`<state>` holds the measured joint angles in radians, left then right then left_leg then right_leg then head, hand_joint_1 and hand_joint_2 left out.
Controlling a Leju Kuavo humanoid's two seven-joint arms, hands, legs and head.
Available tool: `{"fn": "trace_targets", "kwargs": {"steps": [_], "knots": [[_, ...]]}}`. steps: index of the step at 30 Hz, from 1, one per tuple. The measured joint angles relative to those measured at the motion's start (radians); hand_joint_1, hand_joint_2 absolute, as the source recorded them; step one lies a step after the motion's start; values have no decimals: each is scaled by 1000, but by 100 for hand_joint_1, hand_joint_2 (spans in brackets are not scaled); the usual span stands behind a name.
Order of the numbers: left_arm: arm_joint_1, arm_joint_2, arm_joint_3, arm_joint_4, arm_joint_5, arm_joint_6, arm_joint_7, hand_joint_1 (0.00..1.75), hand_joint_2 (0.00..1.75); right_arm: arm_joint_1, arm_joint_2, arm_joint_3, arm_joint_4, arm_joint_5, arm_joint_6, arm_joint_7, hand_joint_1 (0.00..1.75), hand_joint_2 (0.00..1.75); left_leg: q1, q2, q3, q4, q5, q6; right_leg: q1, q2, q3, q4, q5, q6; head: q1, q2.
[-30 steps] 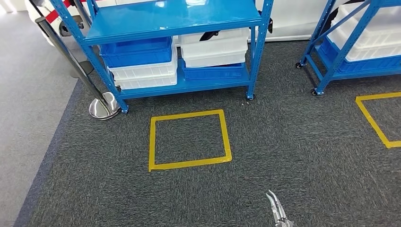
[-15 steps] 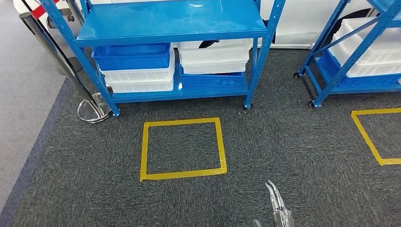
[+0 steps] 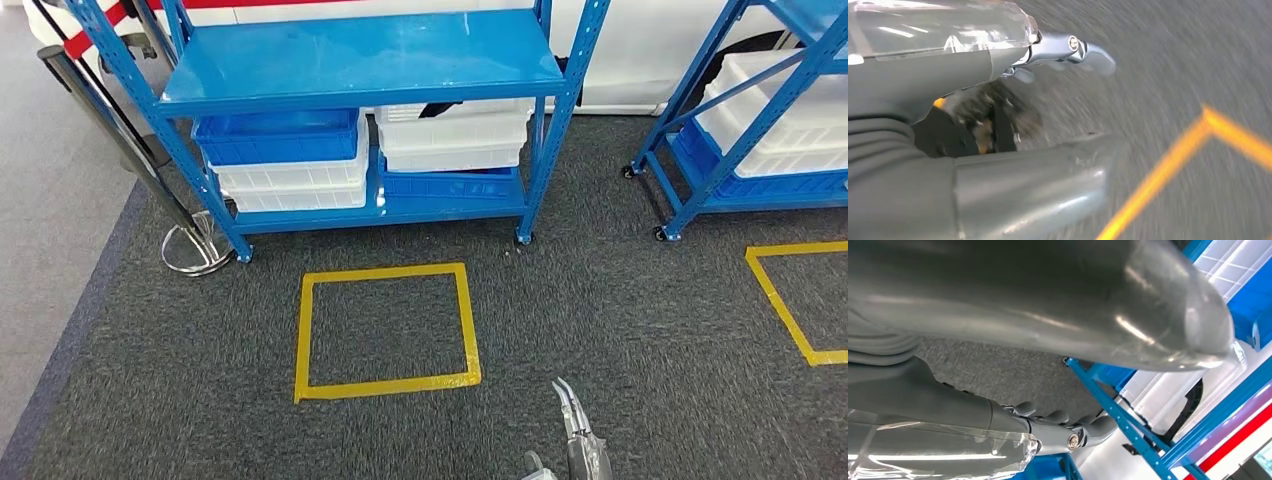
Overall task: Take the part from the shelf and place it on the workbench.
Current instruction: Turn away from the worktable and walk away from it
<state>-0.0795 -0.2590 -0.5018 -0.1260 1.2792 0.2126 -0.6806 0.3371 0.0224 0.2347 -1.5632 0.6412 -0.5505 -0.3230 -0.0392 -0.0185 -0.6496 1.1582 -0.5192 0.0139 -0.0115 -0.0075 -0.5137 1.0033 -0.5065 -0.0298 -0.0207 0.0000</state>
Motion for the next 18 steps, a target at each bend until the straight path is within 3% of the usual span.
{"fn": "trace_targets", "kwargs": {"steps": [2,3,4,6,7,9,11,12,13,15,16,17,18], "knots": [[-17,-9,-62,19,-55,-43,-7,0,175,-10,0,8,5,0,0,17,0,0,25,5,-64,115,-40,-25,-10,-4,8,0,-10,8,-1,0],[-23,-11,-90,25,-76,-54,-8,0,175,-13,0,11,8,0,0,23,0,0,36,8,-80,137,-36,-36,-16,-5,14,0,-16,14,-1,0],[-26,-12,-116,27,-96,-58,-8,0,175,-16,0,14,10,1,0,27,0,0,47,11,-77,119,-9,-47,-23,-6,23,0,-24,21,-2,0],[-23,-10,-161,10,-146,-41,-6,0,87,-20,-1,21,15,1,-2,34,0,0,66,18,-30,2,71,-70,-37,-5,45,1,-43,39,-2,0],[-15,-4,-182,-15,-179,-19,-1,0,44,-24,-2,25,17,1,-4,37,0,0,69,20,-4,-57,99,-76,-40,-4,54,2,-54,51,-5,0],[18,22,-219,-116,-254,52,27,0,44,-32,-6,35,21,-1,-6,40,0,0,65,24,19,-103,103,-64,-40,-3,61,3,-65,68,-9,0],[54,62,-261,-248,-335,115,60,0,44,-44,-12,49,27,-7,-5,39,0,0,60,23,20,-103,90,-34,-41,-6,69,-5,-69,81,-9,0],[69,80,-284,-307,-372,128,70,0,0,-53,-17,56,30,-11,-3,37,0,0,59,21,23,-105,86,-23,-42,-7,74,-5,-75,85,-6,0],[78,91,-304,-344,-400,122,75,0,0,-63,-22,63,33,-16,0,34,0,0,59,20,28,-108,82,-13,-43,-7,69,12,-87,87,-3,0],[88,107,-341,-395,-448,98,85,0,0,-84,-30,74,41,-25,8,28,0,0,55,20,37,-113,78,3,-37,-4,18,111,-130,80,2,0],[90,116,-362,-421,-471,89,97,0,0,-92,-32,79,47,-27,10,27,0,0,51,19,39,-114,75,9,-31,-4,-29,185,-155,75,4,0],[94,128,-382,-457,-493,89,116,0,0,-98,-33,84,55,-27,11,28,0,0,45,17,42,-114,72,15,-25,-3,-75,250,-169,69,6,0],[101,142,-400,-499,-513,96,140,0,0,-101,-35,87,62,-25,12,30,0,0,39,15,46,-114,69,20,-18,-3,-109,287,-166,62,7,0]]}}
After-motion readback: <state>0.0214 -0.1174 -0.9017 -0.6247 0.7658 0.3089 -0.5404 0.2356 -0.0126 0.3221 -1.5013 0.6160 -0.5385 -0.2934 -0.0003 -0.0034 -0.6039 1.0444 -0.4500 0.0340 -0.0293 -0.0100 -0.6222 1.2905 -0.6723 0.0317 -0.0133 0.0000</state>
